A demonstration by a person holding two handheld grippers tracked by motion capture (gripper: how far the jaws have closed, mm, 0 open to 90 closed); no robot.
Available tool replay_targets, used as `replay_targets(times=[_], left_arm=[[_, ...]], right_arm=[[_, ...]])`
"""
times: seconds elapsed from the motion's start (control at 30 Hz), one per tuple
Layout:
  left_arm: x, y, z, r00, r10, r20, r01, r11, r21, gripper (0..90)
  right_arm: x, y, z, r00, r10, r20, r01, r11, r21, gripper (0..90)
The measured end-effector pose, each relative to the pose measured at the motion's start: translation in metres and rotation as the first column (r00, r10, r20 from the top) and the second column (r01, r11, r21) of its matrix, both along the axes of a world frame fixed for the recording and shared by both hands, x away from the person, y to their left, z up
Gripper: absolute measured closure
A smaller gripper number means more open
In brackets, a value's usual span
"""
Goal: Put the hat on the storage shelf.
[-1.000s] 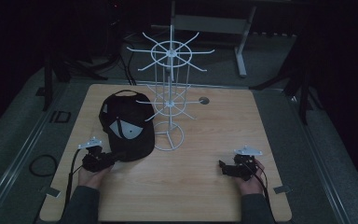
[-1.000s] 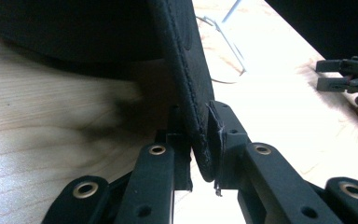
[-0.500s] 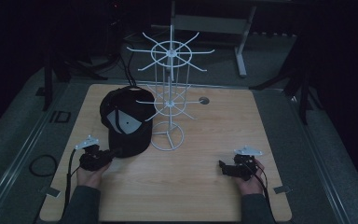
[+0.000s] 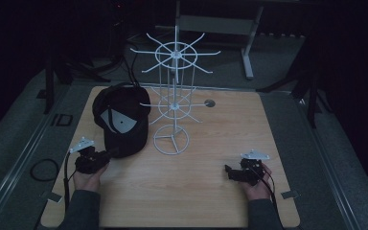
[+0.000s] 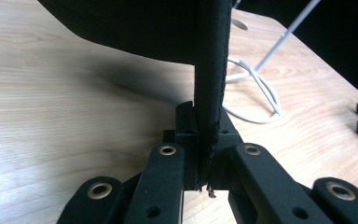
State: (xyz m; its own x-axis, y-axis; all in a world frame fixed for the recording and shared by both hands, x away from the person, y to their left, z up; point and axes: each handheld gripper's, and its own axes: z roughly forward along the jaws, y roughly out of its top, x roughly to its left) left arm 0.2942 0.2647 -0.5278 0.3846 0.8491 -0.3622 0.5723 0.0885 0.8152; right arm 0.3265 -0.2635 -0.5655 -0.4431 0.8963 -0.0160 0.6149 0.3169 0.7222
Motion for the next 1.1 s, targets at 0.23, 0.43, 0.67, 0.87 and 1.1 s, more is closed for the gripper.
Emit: replay_targets(times=[0.23,0.43,0.67,0.87,1.1], left_arm=[[-0.003,0.003,0.008,0.9997,0.024,0.011,-0.024,0.9993,0.027,86.2],[-0.005,0.003,0.014,0.9987,0.043,0.027,-0.045,0.9981,0.043,86.1],[-0.006,0.001,0.021,0.9967,0.065,0.048,-0.067,0.9966,0.048,86.1],[-0.007,-0.001,0.027,0.9948,0.078,0.065,-0.081,0.9952,0.054,86.1],[-0.008,-0.003,0.033,0.9914,0.095,0.09,-0.101,0.993,0.061,86.1]], right_arm=[[0.0,0.0,0.0,1.0,0.001,0.0,-0.001,1.0,0.0,13.1],[0.0,0.0,0.0,1.0,0.001,0.0,-0.001,1.0,0.0,13.1],[0.0,0.0,0.0,1.0,0.002,0.0,-0.002,1.0,0.0,13.1],[0.0,0.0,0.0,1.0,0.004,0.0,-0.004,1.0,-0.001,13.2],[0.0,0.0,0.0,1.0,0.004,0.0,-0.004,1.0,-0.001,13.2]])
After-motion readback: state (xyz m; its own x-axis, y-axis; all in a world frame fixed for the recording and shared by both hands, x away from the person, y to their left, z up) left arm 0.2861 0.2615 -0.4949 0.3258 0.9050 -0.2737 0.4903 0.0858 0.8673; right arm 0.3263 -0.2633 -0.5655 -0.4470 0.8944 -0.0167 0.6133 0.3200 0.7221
